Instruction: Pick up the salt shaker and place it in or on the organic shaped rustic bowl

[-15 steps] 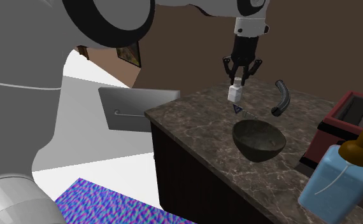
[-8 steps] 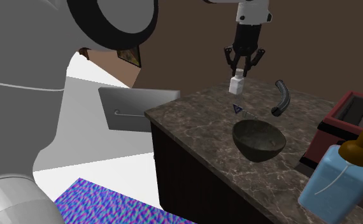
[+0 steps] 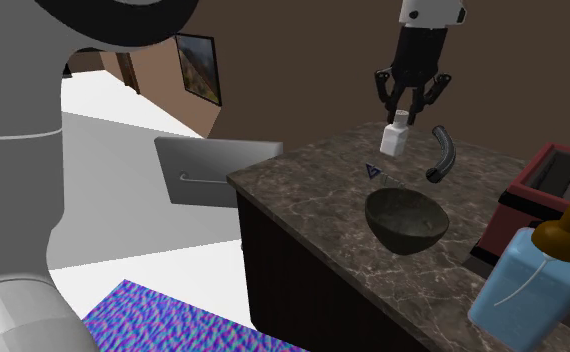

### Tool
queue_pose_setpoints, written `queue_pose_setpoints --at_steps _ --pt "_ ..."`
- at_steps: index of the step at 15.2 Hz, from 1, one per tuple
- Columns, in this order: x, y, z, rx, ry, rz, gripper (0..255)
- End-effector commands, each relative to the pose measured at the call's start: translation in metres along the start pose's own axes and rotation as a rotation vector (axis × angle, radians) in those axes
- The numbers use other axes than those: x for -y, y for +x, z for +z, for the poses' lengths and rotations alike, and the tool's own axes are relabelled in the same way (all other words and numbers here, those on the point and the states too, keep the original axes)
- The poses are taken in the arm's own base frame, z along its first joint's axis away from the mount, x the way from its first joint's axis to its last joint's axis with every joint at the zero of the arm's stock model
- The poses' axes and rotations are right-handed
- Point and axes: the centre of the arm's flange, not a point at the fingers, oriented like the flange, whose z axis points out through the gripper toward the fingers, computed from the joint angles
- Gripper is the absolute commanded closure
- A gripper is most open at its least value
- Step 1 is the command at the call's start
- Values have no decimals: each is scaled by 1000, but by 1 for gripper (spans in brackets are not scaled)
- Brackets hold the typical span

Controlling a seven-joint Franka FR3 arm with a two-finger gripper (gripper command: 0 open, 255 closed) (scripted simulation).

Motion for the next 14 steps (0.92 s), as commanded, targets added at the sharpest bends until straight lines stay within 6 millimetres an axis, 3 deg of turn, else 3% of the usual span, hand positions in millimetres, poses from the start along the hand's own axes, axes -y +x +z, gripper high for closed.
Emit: queue_pose_setpoints --at_steps 1,6,14 --pt "-8 -23 -10 0 0 -1 255" --pt "-29 -83 -26 0 0 -1 255" --pt "-30 -83 16 0 0 -1 255"
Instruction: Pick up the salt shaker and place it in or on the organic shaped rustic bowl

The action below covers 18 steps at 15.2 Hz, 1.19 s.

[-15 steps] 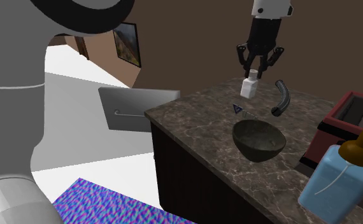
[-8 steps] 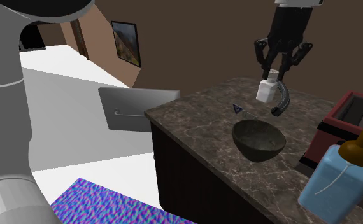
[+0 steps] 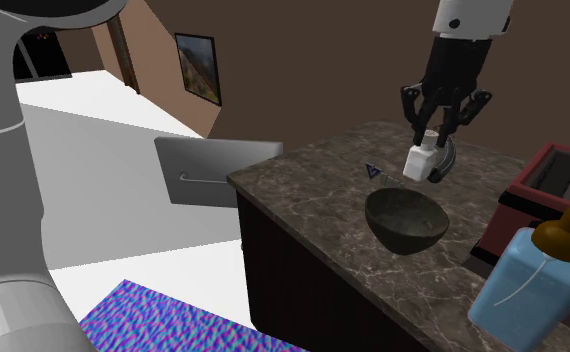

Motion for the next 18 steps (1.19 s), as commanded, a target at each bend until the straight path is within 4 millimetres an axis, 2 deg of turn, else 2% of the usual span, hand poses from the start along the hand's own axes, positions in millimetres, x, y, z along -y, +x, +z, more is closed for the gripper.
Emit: queue_pose_setpoints --at_steps 1,13,18 --pt "0 0 11 0 0 0 255" --pt "-2 0 77 0 0 0 255" --pt "-2 0 77 0 0 0 255"
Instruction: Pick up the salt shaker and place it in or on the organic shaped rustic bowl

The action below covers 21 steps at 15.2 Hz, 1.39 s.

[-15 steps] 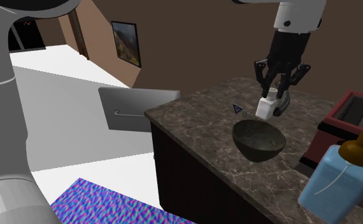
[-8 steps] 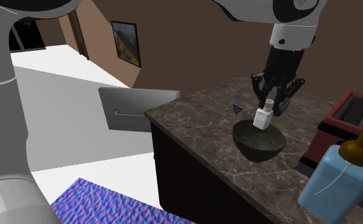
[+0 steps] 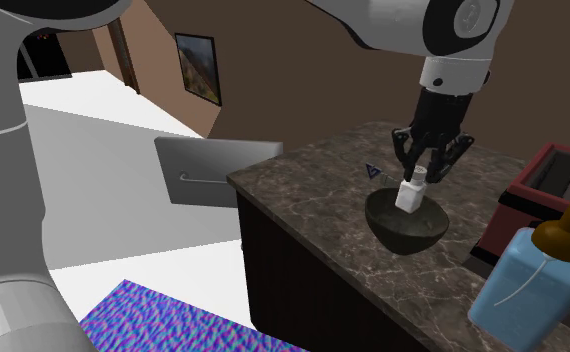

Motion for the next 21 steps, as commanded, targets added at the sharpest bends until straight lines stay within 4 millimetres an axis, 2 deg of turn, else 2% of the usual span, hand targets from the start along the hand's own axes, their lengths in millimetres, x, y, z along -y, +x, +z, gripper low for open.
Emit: queue_pose_setpoints --at_steps 1,3,4,9,13,21 --pt "0 0 0 0 0 0 255" --pt "0 0 0 0 0 0 255" --pt "0 0 0 0 0 0 0" --pt "0 0 0 0 0 0 0" --pt "0 0 -50 0 0 0 0" --pt "0 0 -50 0 0 0 0"
